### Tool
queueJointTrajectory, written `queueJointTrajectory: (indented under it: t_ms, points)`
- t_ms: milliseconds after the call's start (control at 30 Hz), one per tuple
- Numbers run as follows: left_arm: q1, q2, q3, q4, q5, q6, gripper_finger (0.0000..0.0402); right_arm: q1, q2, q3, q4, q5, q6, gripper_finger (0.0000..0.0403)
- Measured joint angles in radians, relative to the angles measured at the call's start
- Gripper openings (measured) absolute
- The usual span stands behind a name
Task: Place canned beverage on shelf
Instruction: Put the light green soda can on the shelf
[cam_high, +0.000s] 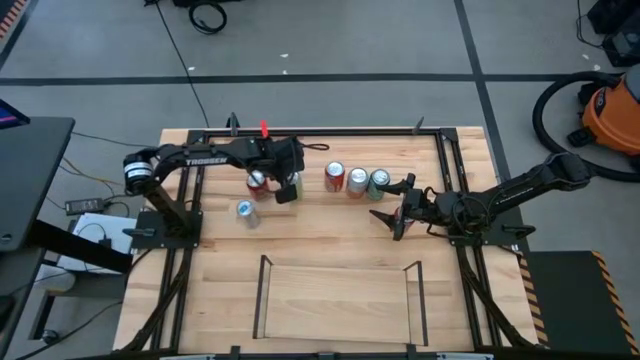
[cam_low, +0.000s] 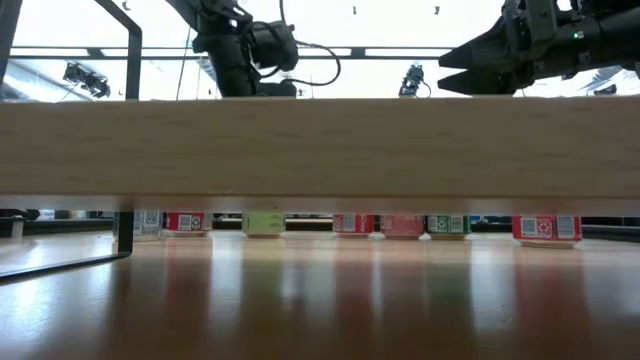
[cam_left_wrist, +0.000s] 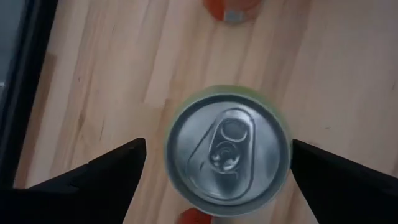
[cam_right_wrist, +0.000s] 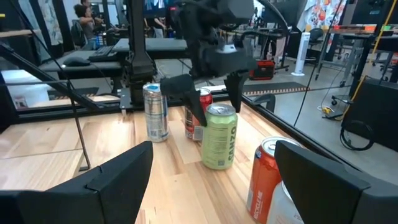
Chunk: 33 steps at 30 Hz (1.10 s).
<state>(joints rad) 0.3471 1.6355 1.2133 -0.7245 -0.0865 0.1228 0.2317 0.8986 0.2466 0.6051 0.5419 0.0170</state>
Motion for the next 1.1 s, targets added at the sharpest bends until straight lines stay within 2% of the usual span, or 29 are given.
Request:
queueJointTrajectory:
  t_ms: [167,467,567,800,933,1100]
  points:
    - [-0.001,0.040,0.000,0.007,0.095,0.001,0.0400,0.000,0.000,0.000,-0.001,-0.001,-0.001,0.0348]
    - [-0.020,0.128,0.000,0.019,0.097,0.029,0.0397,0.000,0.000,-0.001,-0.001,-0.004,0.005,0.0348]
    - [-0.033,0.129,0.000,0.017,0.099,0.044,0.0378,0.000,0.000,-0.001,-0.001,-0.004,0.005,0.0348]
    - [-0.053,0.129,0.000,0.017,0.092,0.030,0.0299,0.000,0.000,-0.001,-0.017,-0.004,0.007,0.0348]
    - [-0.073,0.120,0.016,-0.036,0.085,0.008,0.0294,0.000,0.000,-0.001,-0.040,-0.016,0.006,0.0348]
    - [-0.144,0.108,0.145,-0.148,0.084,-0.023,0.0294,0.000,0.000,-0.001,-0.044,-0.069,-0.018,0.0348]
